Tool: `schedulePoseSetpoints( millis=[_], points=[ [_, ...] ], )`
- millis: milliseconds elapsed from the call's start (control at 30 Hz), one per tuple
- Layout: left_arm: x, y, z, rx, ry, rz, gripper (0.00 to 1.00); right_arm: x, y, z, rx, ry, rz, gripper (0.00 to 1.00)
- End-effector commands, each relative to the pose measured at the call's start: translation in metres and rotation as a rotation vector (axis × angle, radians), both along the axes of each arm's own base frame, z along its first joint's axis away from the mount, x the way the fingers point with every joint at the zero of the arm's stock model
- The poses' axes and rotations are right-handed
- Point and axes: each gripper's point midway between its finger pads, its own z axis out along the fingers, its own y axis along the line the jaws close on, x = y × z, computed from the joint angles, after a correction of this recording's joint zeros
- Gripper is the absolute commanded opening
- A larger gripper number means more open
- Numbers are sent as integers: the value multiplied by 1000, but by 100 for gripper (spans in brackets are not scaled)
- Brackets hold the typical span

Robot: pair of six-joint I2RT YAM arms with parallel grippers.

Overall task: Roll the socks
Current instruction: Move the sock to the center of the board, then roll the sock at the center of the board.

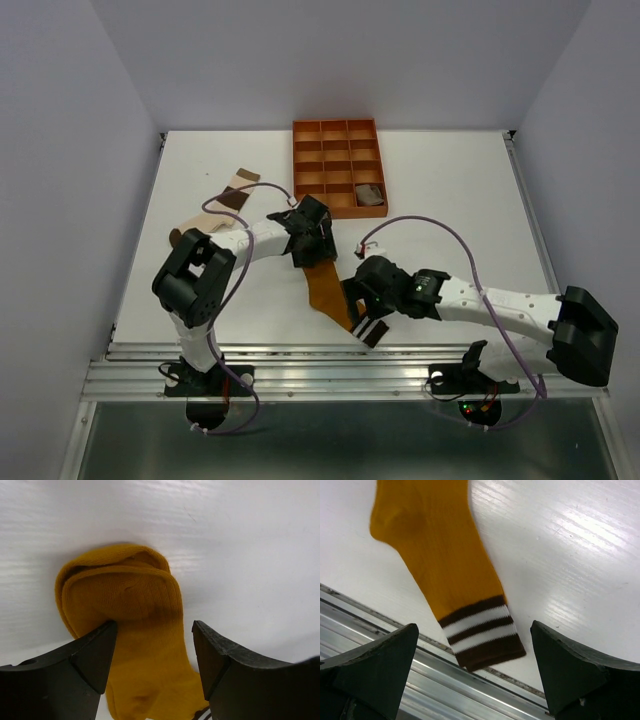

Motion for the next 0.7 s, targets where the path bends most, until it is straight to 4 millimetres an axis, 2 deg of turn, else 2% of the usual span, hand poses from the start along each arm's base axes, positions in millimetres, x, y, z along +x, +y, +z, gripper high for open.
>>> schedulePoseSetpoints(
  millis=[0,33,200,367,567,667],
  points=[
    [21,51,-19,181,-28,38,74,12,14,6,4,-54,73,100],
    [30,62,-19,209,-43,65,74,13,18,7,8,-62,95,100],
    [45,87,-16,286,-79,58,74,7,46,7,74,-72,284,100],
    [56,94,-9,327,-129,36,74,5,60,12,104,-135,451,100],
    [87,107,1,354,-184,30,74,36,78,41,82,-391,577,100],
    [101,107,18,375,-234,19,74,63,89,72,7,-618,676,100]
  ],
)
